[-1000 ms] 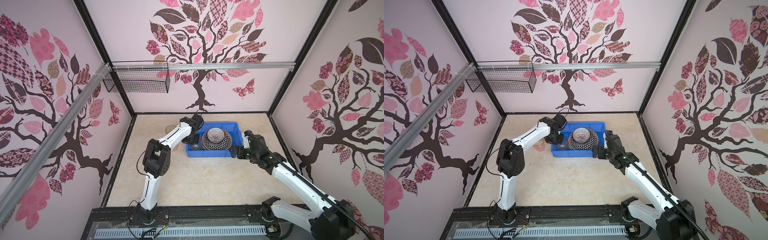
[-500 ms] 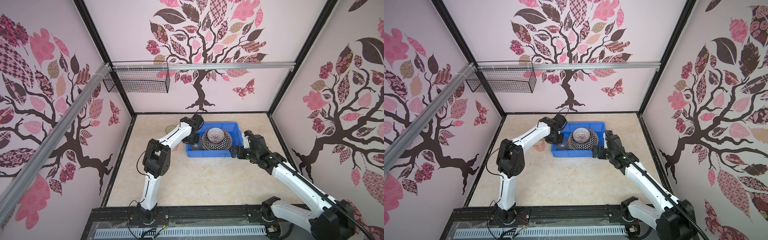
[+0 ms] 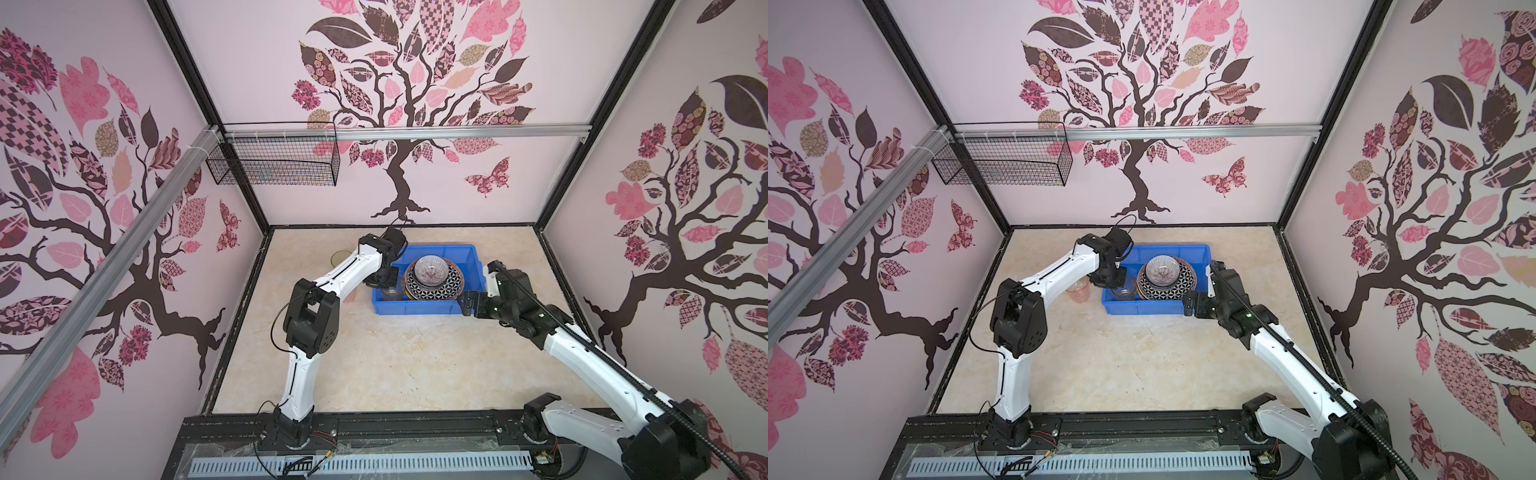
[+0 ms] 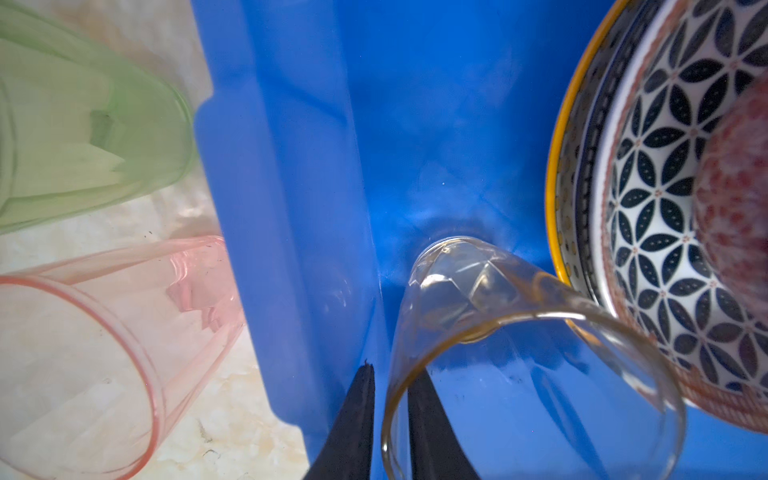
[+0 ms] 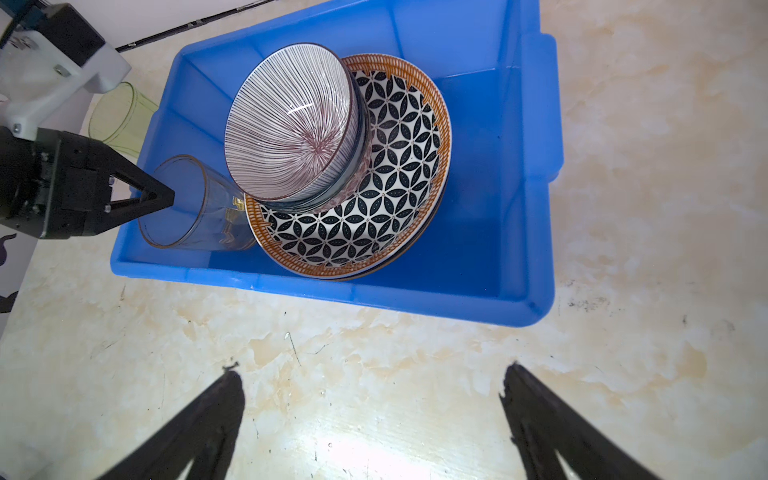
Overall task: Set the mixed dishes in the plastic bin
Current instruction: 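Lower the yellow cup into the bin beside the bowls and open the left gripper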
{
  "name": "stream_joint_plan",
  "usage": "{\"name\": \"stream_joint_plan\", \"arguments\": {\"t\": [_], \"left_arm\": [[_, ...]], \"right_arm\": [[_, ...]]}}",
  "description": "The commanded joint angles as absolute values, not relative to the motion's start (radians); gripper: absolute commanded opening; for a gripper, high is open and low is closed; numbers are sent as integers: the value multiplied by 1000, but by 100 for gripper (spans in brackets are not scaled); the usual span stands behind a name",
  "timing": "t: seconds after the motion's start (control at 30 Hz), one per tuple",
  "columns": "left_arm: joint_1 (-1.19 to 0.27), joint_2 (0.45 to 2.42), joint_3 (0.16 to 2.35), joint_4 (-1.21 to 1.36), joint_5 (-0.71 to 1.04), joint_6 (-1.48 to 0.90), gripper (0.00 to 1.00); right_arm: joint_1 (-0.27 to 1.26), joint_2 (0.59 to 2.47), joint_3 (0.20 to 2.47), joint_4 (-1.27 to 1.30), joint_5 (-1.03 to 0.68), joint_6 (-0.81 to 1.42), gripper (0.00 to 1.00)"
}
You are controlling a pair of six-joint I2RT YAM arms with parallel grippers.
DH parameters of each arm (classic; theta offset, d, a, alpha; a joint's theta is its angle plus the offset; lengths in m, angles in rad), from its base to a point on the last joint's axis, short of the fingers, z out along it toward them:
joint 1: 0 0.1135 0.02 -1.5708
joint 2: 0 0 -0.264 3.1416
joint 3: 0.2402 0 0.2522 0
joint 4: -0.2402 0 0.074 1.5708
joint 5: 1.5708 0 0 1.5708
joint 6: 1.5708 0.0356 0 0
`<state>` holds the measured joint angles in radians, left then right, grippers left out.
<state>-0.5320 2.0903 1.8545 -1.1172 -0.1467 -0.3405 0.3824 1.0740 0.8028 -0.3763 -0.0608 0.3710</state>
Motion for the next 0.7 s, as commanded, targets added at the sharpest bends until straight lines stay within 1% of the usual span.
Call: {"name": "stream_joint_plan", "arguments": {"t": [0.0,0.3,0.43,0.67], "left_arm": [[-537,2022,1827,-1115,-162,-345,20],[-535,1939,1785,-1120,-180,-355,21],[-531,1897,1736,-1091,-115,-363,21],[-502,1799,1636,-1057,-103,-380,21]], "right_arm": [[377,1068,810,-366,-96,393,100],[376,1068,810,-362,-114,409,100],[377,1059,803,-368,-120,414,100],[377,1057,798,-371,-141,420,100]]}}
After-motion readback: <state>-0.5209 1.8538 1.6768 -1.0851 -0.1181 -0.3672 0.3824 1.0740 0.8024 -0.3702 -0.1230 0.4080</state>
